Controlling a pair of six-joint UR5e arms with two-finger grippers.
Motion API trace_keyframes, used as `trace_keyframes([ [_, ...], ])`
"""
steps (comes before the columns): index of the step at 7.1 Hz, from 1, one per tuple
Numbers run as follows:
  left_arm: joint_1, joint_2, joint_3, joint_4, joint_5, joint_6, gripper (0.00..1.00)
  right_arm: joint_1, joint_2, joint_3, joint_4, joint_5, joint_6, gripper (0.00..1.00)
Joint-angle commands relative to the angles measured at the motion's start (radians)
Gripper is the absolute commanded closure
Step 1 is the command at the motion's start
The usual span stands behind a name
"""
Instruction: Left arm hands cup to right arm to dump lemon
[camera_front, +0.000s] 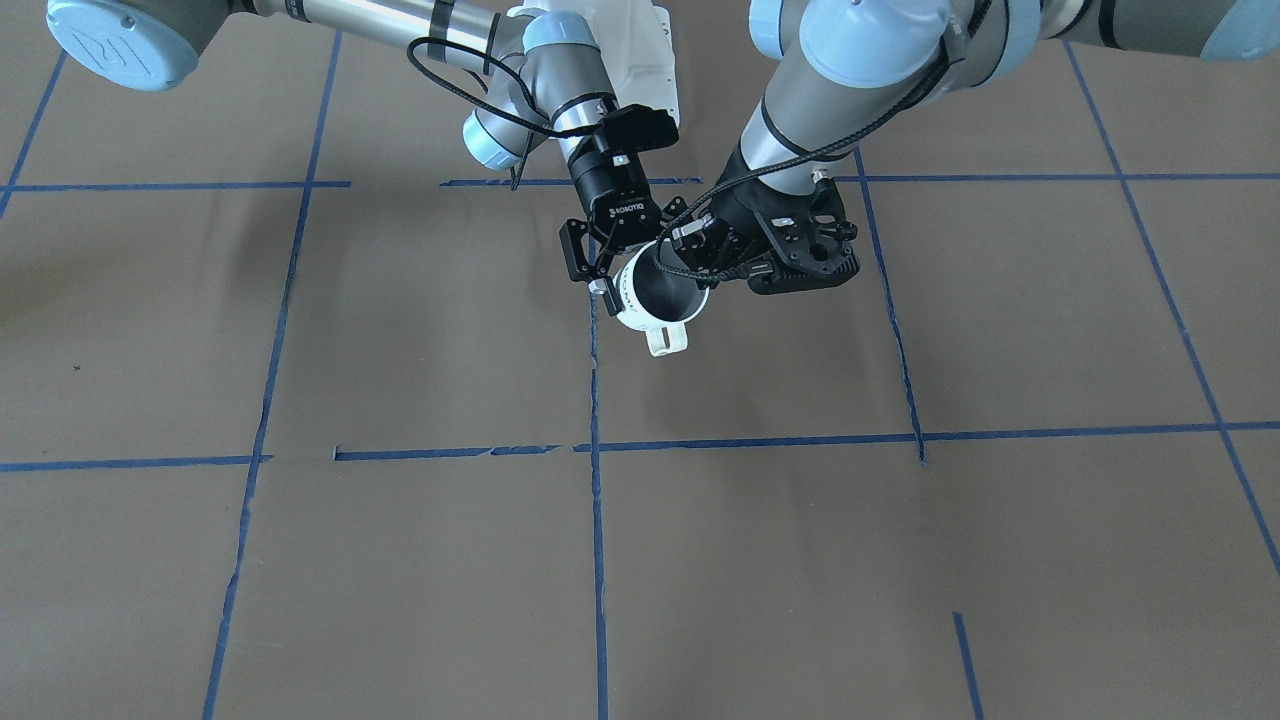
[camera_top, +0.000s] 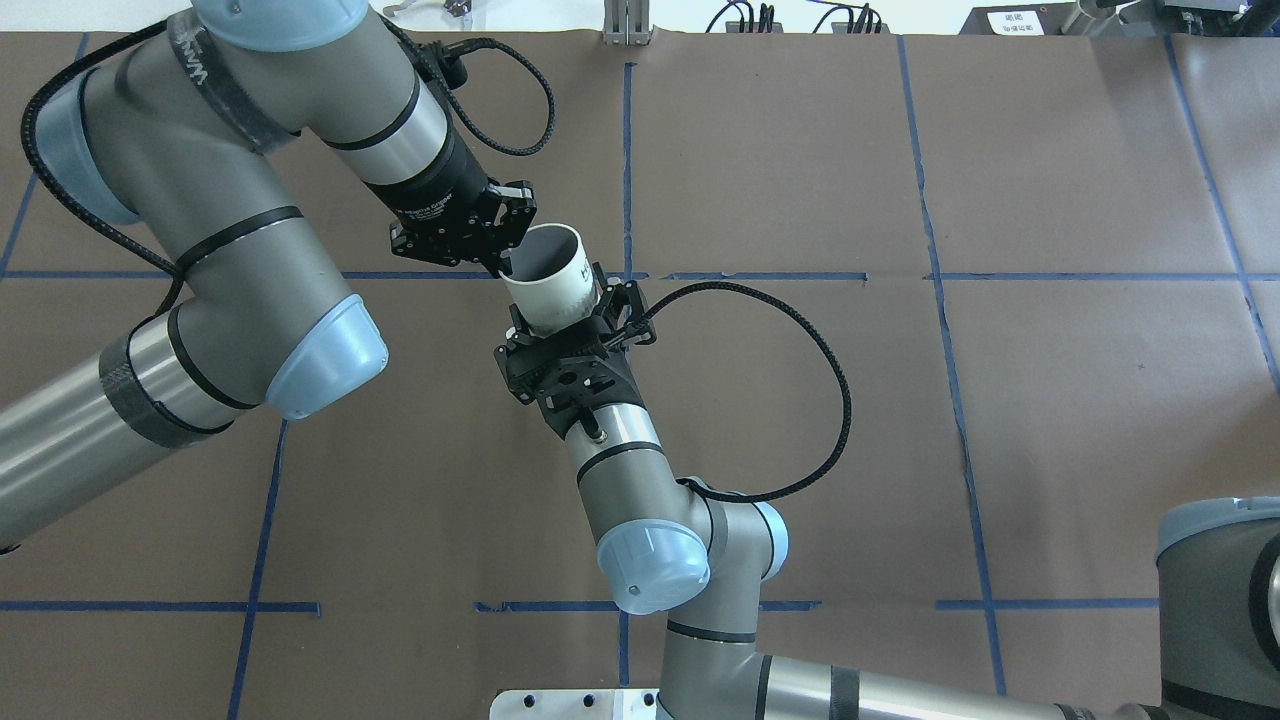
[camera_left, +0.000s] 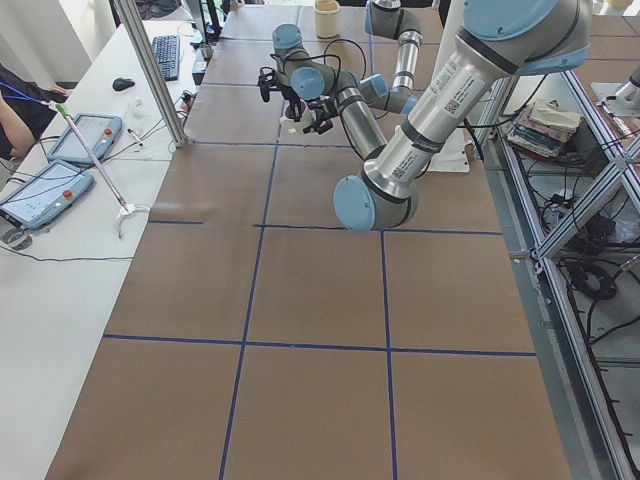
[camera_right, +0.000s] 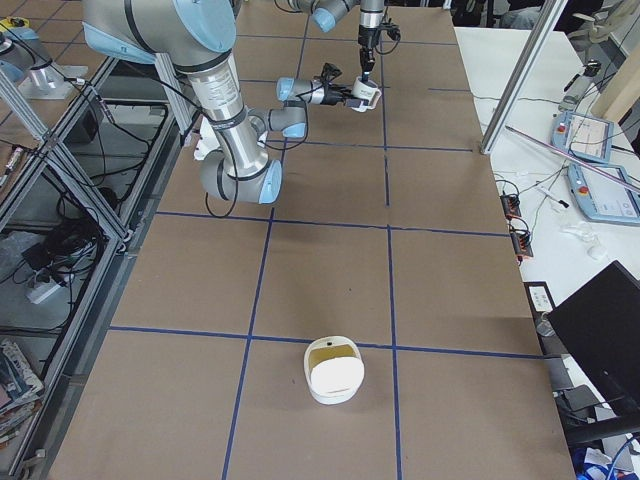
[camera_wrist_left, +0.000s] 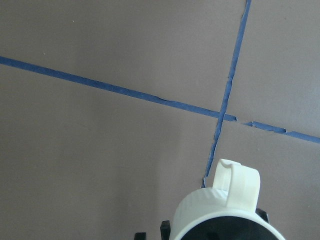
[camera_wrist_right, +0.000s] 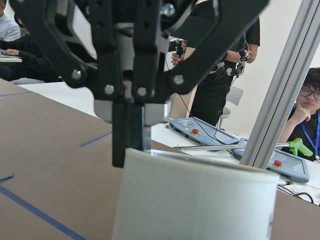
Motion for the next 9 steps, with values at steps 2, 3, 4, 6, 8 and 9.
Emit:
trace_keyframes([
  [2,-0.038,0.0,0.055,-0.038,0.003,0.009,1.0,0.001,-0.004,0.002,0.0,0.0,0.0,0.0],
  [3,-0.056,-0.003,0.094,-0.092,0.005,0.008,1.0,-0.001,-0.006,0.002,0.0,0.0,0.0,0.0],
  [4,-0.067,-0.006,0.125,-0.116,0.006,0.006,1.0,-0.003,-0.006,0.002,0.0,0.0,0.0,0.0],
  [6,-0.125,0.008,0.146,-0.124,0.006,0.065,1.0,-0.007,-0.006,0.019,0.0,0.004,0.002,0.0],
  [8,-0.182,0.106,0.117,-0.118,0.008,0.154,1.0,-0.003,-0.001,0.121,-0.029,0.09,-0.011,0.0],
  [9,-0.208,0.176,0.069,-0.115,0.008,0.231,1.0,0.025,0.002,0.156,-0.116,0.116,-0.003,0.0],
])
